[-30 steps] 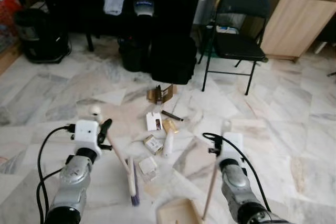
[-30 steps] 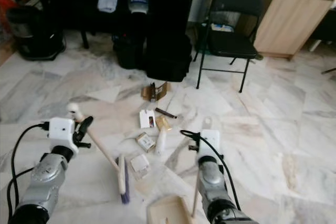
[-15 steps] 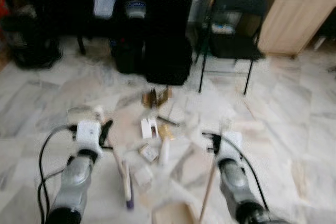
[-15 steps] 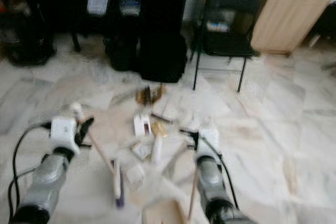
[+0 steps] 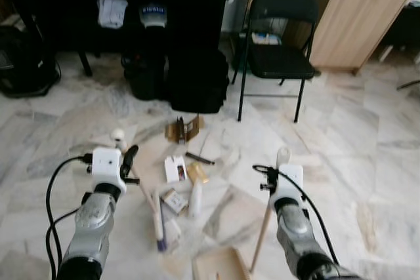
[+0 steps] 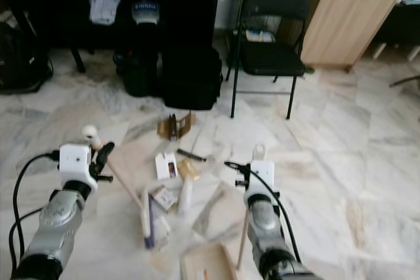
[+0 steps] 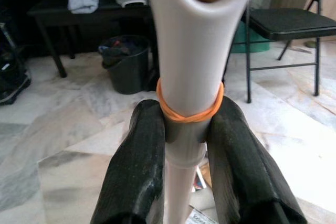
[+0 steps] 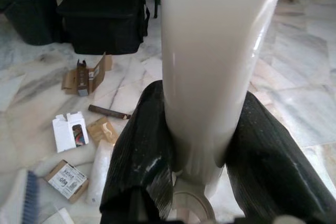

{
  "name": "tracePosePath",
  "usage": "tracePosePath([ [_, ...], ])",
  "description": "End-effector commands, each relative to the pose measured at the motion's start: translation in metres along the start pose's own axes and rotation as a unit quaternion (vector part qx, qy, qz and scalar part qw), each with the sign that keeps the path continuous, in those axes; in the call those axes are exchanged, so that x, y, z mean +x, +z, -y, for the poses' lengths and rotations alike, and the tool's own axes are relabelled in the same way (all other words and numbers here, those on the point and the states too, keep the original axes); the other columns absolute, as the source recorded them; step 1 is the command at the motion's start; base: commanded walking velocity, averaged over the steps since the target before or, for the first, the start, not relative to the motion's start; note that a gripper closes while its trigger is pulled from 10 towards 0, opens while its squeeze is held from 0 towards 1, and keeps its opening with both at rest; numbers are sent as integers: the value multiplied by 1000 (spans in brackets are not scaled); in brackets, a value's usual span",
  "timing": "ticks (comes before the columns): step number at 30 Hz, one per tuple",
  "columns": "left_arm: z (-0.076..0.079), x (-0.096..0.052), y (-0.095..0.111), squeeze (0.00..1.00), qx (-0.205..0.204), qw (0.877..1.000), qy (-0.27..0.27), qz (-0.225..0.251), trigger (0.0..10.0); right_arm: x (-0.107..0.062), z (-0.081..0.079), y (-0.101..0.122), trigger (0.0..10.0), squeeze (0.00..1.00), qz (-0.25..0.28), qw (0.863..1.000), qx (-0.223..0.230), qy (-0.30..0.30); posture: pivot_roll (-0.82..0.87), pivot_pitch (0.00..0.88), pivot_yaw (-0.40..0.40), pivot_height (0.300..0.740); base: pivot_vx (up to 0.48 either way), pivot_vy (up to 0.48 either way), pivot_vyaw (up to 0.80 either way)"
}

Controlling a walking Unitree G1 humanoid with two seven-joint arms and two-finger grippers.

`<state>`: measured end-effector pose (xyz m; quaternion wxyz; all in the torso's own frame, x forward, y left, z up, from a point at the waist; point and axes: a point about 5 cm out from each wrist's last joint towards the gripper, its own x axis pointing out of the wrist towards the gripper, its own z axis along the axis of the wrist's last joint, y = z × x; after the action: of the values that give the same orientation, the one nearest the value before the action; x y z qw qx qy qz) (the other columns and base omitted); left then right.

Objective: Sweep floor

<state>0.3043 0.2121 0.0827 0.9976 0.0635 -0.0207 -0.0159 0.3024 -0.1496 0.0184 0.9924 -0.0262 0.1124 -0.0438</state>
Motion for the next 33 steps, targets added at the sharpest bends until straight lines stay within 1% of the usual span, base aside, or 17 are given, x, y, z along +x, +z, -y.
tracePosePath([
  [1, 2, 2, 6, 0, 6, 1000, -6, 16, 10000, 3, 5, 12, 10000, 0, 37, 999, -10, -8, 105, 64, -82, 740, 0, 0, 0],
  [6, 4, 2, 5, 0, 4, 1000, -7, 16, 10000, 2, 7, 13, 10000, 0, 50, 998, -14, -19, 103, 66, -83, 740, 0, 0, 0],
  [10, 4, 2, 5, 0, 0, 1000, -7, 17, 10000, 4, 6, 23, 10000, 0, 81, 996, -21, -18, 99, 68, -83, 740, 0, 0, 0],
  [12, 4, 2, 5, 0, 0, 1000, -7, 18, 10000, 4, 6, 24, 10000, 0, 86, 996, -23, -16, 99, 68, -83, 740, 0, 0, 0],
  [16, 4, 1, 5, 0, -1, 1000, -5, 18, 10000, 6, 4, 31, 10000, 0, 104, 993, -46, -8, 100, 73, -85, 740, 0, 0, 0],
  [19, 5, 1, 5, 0, -3, 1000, -4, 19, 10000, 7, 1, 35, 10000, 0, 114, 991, -75, 6, 102, 76, -85, 740, 0, 0, 0],
  [21, 5, 0, 4, 0, -3, 1000, -5, 19, 10000, 7, -1, 35, 10000, 0, 114, 990, -83, 11, 102, 76, -85, 740, 0, 0, 0],
  [23, 6, 0, 4, 0, -3, 1000, -4, 18, 10000, 8, -1, 32, 10000, 0, 98, 992, -81, 13, 104, 77, -85, 740, 0, 0, 0],
  [24, 6, 0, 4, 0, -3, 1000, -4, 18, 10000, 8, -1, 32, 10000, 0, 98, 992, -81, 13, 104, 77, -85, 740, 0, 0, 0],
  [25, 6, 0, 4, 0, -3, 1000, -5, 18, 10000, 9, -1, 29, 10000, 0, 85, 993, -79, 12, 104, 77, -85, 740, 0, 0, 0],
  [27, 7, 0, 4, 0, -3, 1000, -5, 18, 10000, 9, -1, 28, 10000, 0, 79, 994, -75, 12, 104, 77, -85, 740, 0, 0, 0],
  [28, 8, 0, 3, 0, -4, 1000, -7, 17, 10000, 8, -2, 24, 10000, 0, 68, 995, -78, 15, 105, 79, -84, 740, 0, 0, 0],
  [33, 10, 0, 3, 0, -5, 1000, -10, 17, 10000, 6, -2, 15, 10000, 0, 45, 995, -91, 16, 107, 80, -82, 740, 0, 0, 0],
])
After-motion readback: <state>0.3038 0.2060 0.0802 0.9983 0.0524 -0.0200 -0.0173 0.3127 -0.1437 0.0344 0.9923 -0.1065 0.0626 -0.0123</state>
